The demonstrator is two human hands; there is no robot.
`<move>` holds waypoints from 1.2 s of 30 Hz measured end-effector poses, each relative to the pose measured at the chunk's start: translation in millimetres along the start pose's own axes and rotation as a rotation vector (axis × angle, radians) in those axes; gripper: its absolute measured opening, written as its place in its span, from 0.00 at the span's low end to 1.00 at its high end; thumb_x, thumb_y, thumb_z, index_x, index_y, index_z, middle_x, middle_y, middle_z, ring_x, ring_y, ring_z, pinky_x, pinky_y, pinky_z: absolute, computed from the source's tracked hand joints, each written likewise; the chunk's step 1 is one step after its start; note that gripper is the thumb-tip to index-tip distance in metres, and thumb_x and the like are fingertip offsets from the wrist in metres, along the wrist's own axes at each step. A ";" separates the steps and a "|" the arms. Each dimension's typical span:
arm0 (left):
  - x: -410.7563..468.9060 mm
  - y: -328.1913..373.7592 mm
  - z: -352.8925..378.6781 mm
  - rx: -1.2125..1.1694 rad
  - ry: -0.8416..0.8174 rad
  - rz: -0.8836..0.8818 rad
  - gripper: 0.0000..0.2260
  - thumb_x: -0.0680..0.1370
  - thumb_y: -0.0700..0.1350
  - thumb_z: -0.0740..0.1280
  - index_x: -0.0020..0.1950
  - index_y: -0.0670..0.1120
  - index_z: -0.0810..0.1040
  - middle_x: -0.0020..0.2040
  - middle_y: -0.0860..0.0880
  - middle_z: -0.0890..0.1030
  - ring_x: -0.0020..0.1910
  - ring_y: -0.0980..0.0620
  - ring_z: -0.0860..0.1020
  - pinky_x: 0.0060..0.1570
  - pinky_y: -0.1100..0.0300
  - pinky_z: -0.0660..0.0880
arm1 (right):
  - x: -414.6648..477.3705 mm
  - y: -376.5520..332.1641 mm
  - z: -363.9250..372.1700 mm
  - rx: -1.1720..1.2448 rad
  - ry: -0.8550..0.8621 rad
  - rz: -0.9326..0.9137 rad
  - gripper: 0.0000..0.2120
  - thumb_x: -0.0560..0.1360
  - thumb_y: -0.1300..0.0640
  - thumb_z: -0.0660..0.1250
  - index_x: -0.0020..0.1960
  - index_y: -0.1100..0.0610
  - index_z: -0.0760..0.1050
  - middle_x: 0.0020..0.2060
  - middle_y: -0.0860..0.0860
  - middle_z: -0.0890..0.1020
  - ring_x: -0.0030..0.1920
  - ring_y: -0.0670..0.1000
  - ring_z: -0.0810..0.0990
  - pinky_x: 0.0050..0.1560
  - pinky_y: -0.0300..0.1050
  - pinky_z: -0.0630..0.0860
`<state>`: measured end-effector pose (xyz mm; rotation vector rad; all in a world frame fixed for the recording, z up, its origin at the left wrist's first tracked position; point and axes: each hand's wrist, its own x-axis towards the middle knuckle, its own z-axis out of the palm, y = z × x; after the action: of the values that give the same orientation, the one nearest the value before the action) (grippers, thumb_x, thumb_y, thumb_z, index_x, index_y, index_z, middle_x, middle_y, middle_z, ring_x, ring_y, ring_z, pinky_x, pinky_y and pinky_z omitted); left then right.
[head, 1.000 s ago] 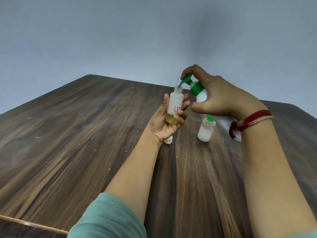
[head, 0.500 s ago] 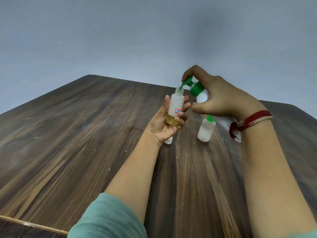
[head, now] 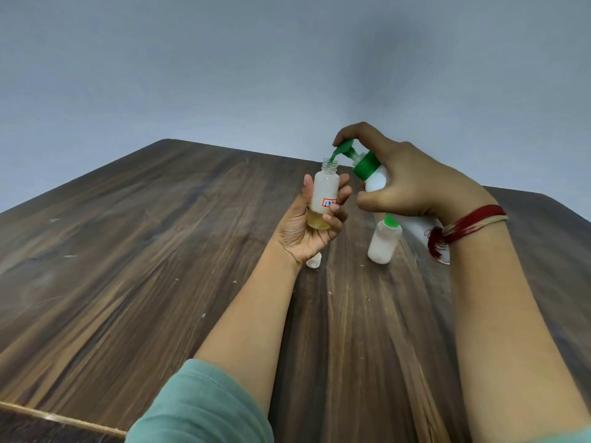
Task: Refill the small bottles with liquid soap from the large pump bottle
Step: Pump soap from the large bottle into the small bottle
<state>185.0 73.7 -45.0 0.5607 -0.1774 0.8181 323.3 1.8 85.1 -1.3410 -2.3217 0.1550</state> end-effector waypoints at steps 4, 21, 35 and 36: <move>-0.1 -2.1 -1.1 0.053 0.041 0.001 0.26 0.61 0.47 0.82 0.54 0.37 0.82 0.44 0.41 0.84 0.33 0.53 0.80 0.29 0.66 0.78 | -1.2 1.7 -2.8 0.023 0.002 -0.008 0.27 0.67 0.63 0.69 0.61 0.45 0.66 0.33 0.48 0.75 0.31 0.44 0.70 0.31 0.33 0.67; 0.8 -0.4 -0.5 -0.023 -0.023 -0.012 0.23 0.66 0.45 0.79 0.56 0.35 0.80 0.46 0.38 0.83 0.35 0.50 0.80 0.31 0.62 0.79 | -0.1 2.2 -0.9 0.029 0.007 -0.018 0.29 0.67 0.62 0.68 0.64 0.43 0.65 0.32 0.46 0.73 0.31 0.44 0.69 0.32 0.32 0.67; 0.8 0.4 1.2 -0.055 -0.030 -0.009 0.23 0.68 0.44 0.77 0.58 0.34 0.79 0.47 0.37 0.83 0.36 0.48 0.81 0.32 0.60 0.79 | 0.3 1.8 0.0 0.043 0.030 0.005 0.33 0.68 0.62 0.68 0.67 0.42 0.64 0.34 0.46 0.73 0.34 0.49 0.72 0.34 0.32 0.68; 0.6 0.4 1.1 -0.047 -0.021 -0.004 0.23 0.67 0.44 0.78 0.57 0.34 0.80 0.47 0.37 0.83 0.36 0.48 0.81 0.31 0.61 0.79 | 0.2 1.6 -0.1 0.039 0.030 0.003 0.33 0.68 0.62 0.69 0.68 0.42 0.63 0.34 0.44 0.73 0.34 0.48 0.72 0.34 0.31 0.68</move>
<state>185.2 73.7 -43.7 0.5256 -0.2138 0.8022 324.5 2.8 84.7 -1.3190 -2.2807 0.1796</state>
